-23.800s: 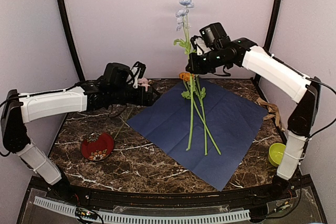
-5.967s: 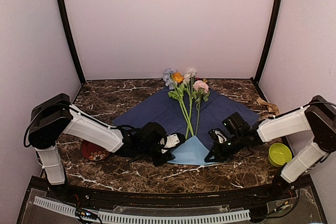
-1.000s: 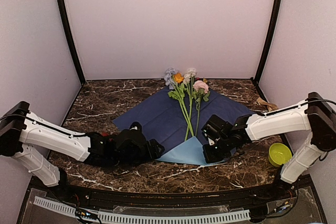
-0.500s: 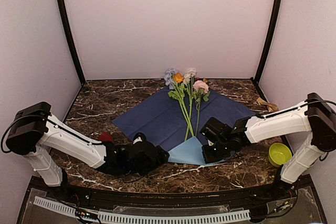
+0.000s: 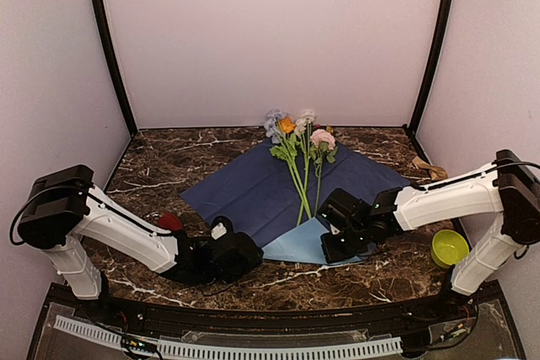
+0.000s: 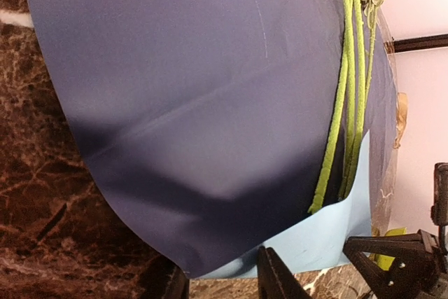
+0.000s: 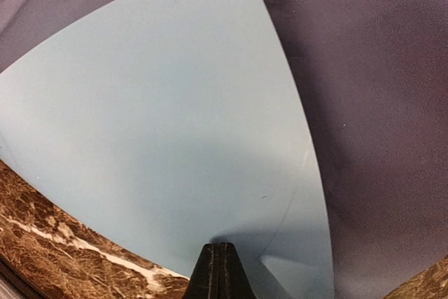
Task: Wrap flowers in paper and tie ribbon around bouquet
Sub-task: Pick up the one-fourth-folded wrapping paper from the center of the board, then fold the 1/4-folded wrapping paper at the center of the board.
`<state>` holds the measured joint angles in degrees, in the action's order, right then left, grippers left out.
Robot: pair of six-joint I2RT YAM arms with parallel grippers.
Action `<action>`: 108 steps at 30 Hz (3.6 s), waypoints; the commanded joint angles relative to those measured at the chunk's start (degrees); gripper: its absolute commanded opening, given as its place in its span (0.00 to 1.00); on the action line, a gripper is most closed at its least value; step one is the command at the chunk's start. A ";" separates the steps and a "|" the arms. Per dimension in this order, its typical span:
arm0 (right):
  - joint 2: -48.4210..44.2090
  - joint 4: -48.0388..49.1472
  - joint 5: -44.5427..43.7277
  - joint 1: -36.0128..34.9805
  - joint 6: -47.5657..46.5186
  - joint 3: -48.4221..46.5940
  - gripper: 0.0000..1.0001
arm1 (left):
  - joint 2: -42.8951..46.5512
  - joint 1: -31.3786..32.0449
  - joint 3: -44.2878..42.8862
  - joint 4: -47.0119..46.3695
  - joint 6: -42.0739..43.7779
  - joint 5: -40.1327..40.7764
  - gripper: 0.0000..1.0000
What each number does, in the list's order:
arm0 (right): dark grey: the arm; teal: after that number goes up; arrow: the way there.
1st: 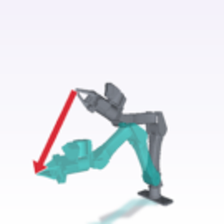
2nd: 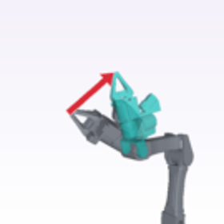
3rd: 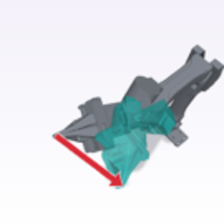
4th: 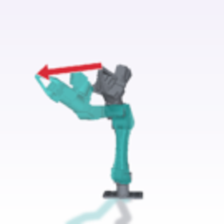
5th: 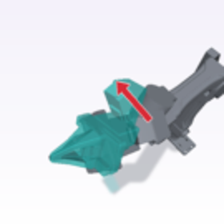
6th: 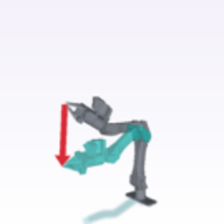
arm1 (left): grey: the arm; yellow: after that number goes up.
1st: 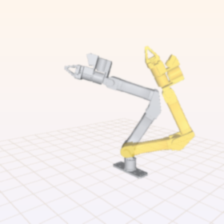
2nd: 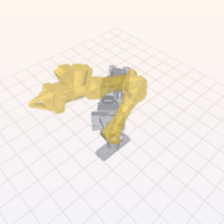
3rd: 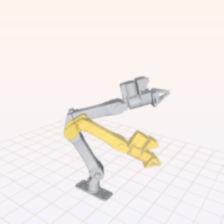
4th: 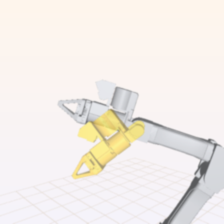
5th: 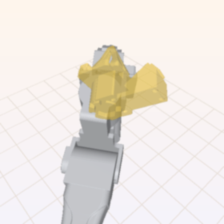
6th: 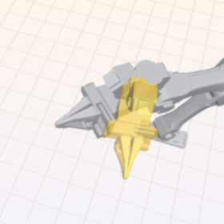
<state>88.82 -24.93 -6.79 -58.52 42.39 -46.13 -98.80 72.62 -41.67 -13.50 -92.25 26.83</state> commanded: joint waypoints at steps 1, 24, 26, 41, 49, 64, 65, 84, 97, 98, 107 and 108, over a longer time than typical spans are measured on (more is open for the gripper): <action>-0.79 -1.44 0.17 -1.08 -0.70 -3.03 0.00 | -1.04 0.17 -0.35 3.75 -1.52 1.84 0.30; 12.37 7.53 9.86 -2.74 -3.32 -10.61 0.00 | -1.22 0.21 1.06 1.25 -1.45 3.23 0.19; 12.33 8.87 10.62 -2.74 -2.39 -9.45 0.00 | -1.41 0.18 1.31 -0.86 -0.53 3.78 0.24; 11.74 11.32 11.56 -2.74 -0.62 -7.33 0.00 | -3.94 -0.29 -0.45 0.18 -2.23 4.41 0.23; 11.35 14.66 12.19 -2.64 1.42 -4.67 0.00 | -2.78 -0.29 -3.70 5.39 1.62 6.86 0.00; 8.33 26.98 17.11 -0.44 6.58 1.58 0.00 | -0.84 -0.29 -17.14 14.29 31.39 4.78 0.00; 7.86 27.36 17.20 -0.33 6.81 1.86 0.00 | -1.27 -0.31 -18.01 14.81 32.76 4.09 0.00; -5.70 28.43 18.38 6.60 7.98 10.57 0.00 | -9.03 -0.57 -33.52 24.14 63.23 -5.54 0.00; -19.44 19.03 18.83 19.91 -1.72 7.56 0.19 | -15.12 0.49 -39.41 27.09 74.06 -12.10 0.00; -19.25 18.09 18.78 20.65 -2.69 6.23 0.24 | -15.37 0.54 -39.72 27.12 74.67 -12.29 0.00; -19.97 16.68 19.88 27.00 -0.57 3.43 0.68 | -17.82 0.58 -41.65 26.84 76.17 -13.70 0.00; -19.93 17.26 20.26 27.19 0.05 4.09 0.72 | -18.09 0.56 -41.91 26.94 76.36 -13.74 0.00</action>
<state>69.73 -8.05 12.05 -32.77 40.97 -42.92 -116.16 72.66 -81.65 12.10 -17.56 14.94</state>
